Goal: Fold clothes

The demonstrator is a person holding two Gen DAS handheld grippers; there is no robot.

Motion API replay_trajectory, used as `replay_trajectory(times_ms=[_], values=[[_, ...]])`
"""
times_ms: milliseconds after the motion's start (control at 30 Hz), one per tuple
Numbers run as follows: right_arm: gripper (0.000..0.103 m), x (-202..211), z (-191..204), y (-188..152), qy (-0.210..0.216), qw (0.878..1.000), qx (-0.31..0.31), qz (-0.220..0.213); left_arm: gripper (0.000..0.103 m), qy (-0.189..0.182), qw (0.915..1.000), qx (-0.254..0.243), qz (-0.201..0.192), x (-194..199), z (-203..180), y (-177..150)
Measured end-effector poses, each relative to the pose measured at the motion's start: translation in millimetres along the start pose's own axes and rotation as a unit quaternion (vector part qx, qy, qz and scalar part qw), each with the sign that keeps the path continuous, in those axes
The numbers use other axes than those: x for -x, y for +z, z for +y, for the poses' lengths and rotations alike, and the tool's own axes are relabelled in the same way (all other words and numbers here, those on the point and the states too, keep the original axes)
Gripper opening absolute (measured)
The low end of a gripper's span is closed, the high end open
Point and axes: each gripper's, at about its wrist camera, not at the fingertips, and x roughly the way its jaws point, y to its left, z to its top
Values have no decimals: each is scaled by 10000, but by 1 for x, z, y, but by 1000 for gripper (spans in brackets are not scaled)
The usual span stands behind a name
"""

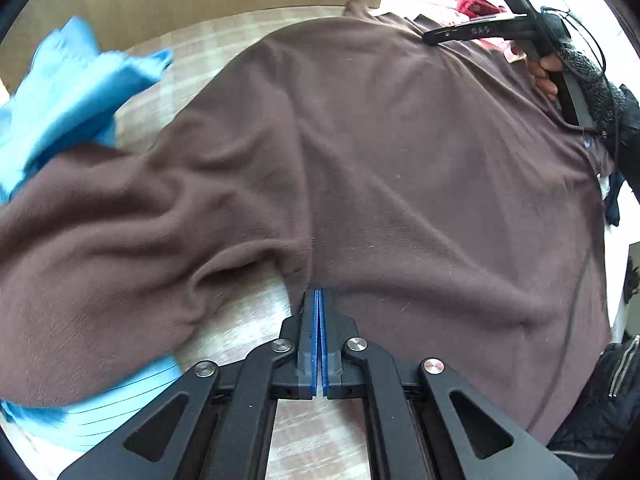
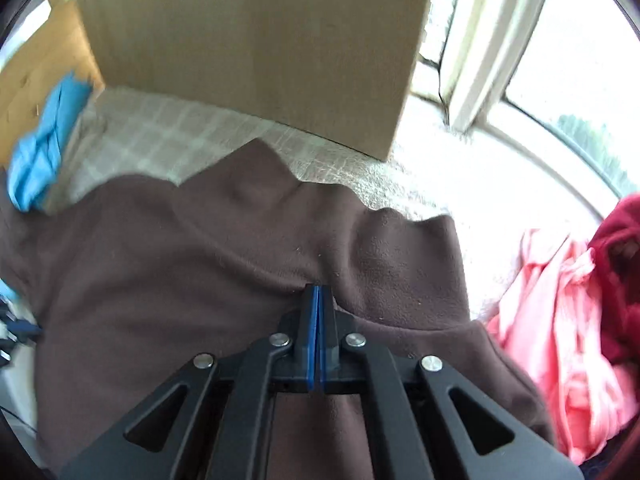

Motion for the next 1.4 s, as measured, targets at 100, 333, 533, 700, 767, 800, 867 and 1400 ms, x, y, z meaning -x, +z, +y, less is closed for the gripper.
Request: replay_trajectory(times_ms=[100, 333, 533, 700, 767, 800, 867, 1400], values=[[7, 15, 4, -14, 245, 9997, -30, 55, 2, -7, 10000, 28, 15, 2, 3, -1], [7, 50, 47, -81, 1203, 9901, 564, 458, 10, -361, 9985, -296, -269, 24, -44, -8], [2, 47, 37, -118, 640, 9925, 900, 516, 10, -755, 9942, -734, 201, 22, -86, -44], [4, 51, 8, -125, -658, 9953, 503, 507, 11, -687, 9970, -228, 281, 22, -68, -91], [7, 74, 21, -141, -384, 9979, 425, 313, 10, -540, 9982, 17, 250, 30, -61, -110], [8, 86, 28, -150, -230, 9988, 390, 210, 12, -473, 9986, 133, 212, 36, -59, -120], [20, 109, 40, -170, 76, 9996, 287, 35, 16, -459, 9978, 422, 219, 46, -58, -139], [27, 204, 32, -430, 409, 9774, -1955, 697, 34, -762, 9917, 994, 279, 67, -100, -238]])
